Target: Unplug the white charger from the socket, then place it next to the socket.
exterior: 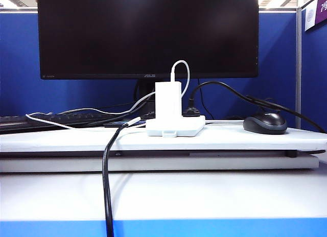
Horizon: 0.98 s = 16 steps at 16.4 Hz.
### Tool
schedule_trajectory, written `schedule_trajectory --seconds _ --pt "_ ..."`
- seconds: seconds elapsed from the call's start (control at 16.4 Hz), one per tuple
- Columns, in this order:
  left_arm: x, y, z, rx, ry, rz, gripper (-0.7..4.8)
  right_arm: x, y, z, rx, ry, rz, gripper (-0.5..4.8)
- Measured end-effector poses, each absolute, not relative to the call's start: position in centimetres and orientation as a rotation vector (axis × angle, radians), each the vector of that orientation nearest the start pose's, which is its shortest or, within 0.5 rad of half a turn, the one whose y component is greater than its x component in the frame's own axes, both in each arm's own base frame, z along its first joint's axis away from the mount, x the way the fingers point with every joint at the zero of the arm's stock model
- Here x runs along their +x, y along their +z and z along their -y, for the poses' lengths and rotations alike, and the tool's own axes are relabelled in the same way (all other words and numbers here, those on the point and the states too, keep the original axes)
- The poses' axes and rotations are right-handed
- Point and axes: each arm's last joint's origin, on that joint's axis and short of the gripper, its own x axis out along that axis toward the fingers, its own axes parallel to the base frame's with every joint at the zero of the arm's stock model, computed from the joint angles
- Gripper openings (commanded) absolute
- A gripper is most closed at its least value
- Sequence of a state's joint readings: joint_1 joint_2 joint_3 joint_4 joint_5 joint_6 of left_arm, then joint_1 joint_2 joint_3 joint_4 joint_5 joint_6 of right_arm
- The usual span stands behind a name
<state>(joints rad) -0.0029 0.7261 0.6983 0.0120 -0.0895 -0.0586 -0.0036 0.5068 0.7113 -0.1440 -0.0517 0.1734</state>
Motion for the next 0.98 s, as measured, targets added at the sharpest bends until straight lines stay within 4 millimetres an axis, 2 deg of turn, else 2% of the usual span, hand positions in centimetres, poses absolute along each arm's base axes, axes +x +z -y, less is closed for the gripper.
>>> schedule_trajectory --seconds 0.06,0.12,0.18,0.31,0.37,0.43,0.61,0.85,0.92,0.98 --pt "17.8 33.8 0.0 -0.058 0.016 -0.029 -0.05 12.3 35.8 -0.2 0.171 0.084 0.05 -0.07" --pt "19.1 34.6 0.5 -0.063 -0.149 -0.056 -0.05 13.6 36.8 -0.3 0.168 0.115 0.028 -0.07" --pt "20.7 36.3 1.2 -0.073 -0.404 -0.08 -0.05 15.8 38.3 -0.5 0.134 0.175 0.001 -0.07" --pt "21.3 36.8 1.7 -0.094 -0.59 -0.149 -0.05 17.8 39.5 -0.7 0.109 0.277 -0.027 -0.07" --pt "21.5 36.3 1.8 -0.093 -0.662 -0.229 -0.05 19.5 39.8 -1.1 0.109 0.399 -0.056 -0.07" --pt "21.3 35.9 1.9 -0.057 -0.676 -0.277 -0.05 20.9 39.3 -1.4 0.111 0.479 -0.095 -0.06" --pt "20.8 34.9 1.9 0.012 -0.717 -0.353 -0.05 24.1 36.3 -3.3 0.053 0.642 -0.227 -0.06" --pt "20.8 35.0 2.0 0.018 -0.74 -0.344 -0.05 26.9 32.7 -8.0 -0.035 0.818 -0.33 -0.06" --pt "20.8 35.0 2.0 0.018 -0.74 -0.343 -0.05 27.5 32.1 -8.9 -0.042 0.846 -0.335 0.23" --pt "20.8 35.0 2.0 0.018 -0.74 -0.343 -0.05 28.4 31.2 -10.2 -0.05 0.879 -0.333 0.25"
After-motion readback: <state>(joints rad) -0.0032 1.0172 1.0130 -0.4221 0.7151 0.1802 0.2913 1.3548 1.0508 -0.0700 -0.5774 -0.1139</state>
